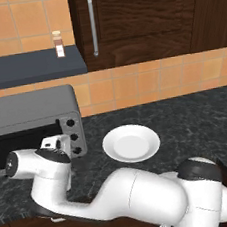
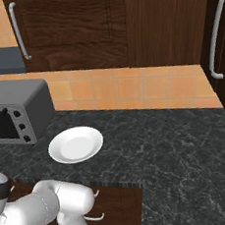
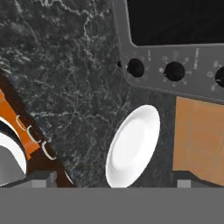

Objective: Pick up the kebab skewer and baguette bread, and place them inside the toaster oven. Close the toaster oven door and start by setting the timer.

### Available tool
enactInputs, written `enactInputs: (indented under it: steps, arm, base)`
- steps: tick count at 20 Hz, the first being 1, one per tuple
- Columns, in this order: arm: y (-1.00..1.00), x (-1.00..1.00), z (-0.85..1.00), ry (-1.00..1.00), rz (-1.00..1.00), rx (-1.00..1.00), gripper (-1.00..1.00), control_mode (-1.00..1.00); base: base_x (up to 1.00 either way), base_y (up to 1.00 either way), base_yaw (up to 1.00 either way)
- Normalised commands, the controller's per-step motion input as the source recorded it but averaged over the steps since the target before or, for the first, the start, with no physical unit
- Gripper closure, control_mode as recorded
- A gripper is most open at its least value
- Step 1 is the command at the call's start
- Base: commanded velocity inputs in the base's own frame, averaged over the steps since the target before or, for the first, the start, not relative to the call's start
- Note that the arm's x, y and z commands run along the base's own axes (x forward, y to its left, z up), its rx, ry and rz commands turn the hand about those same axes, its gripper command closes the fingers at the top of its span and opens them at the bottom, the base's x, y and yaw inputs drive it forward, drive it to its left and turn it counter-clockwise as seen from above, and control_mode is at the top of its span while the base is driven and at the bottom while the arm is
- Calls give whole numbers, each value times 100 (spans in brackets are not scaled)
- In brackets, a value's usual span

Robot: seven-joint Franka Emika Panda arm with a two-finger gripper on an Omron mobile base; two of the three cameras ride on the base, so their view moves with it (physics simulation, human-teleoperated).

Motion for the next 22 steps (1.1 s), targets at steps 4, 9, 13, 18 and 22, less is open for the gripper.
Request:
enactInputs:
  steps: [4,9,13,18,22]
  arm:
    - [-47,0,0,18,43,-54,-100,-100]
    - [-63,0,3,3,27,-26,-100,-100]
    - [-64,0,0,15,16,-20,-100,-100]
    - [-22,3,8,13,19,-14,-100,-100]
    - [-2,21,0,22,24,-9,-100,-100]
  base:
    - [0,0,0]
    - [0,0,0]
    - [0,0,0]
    - [0,0,0]
    - [0,0,0]
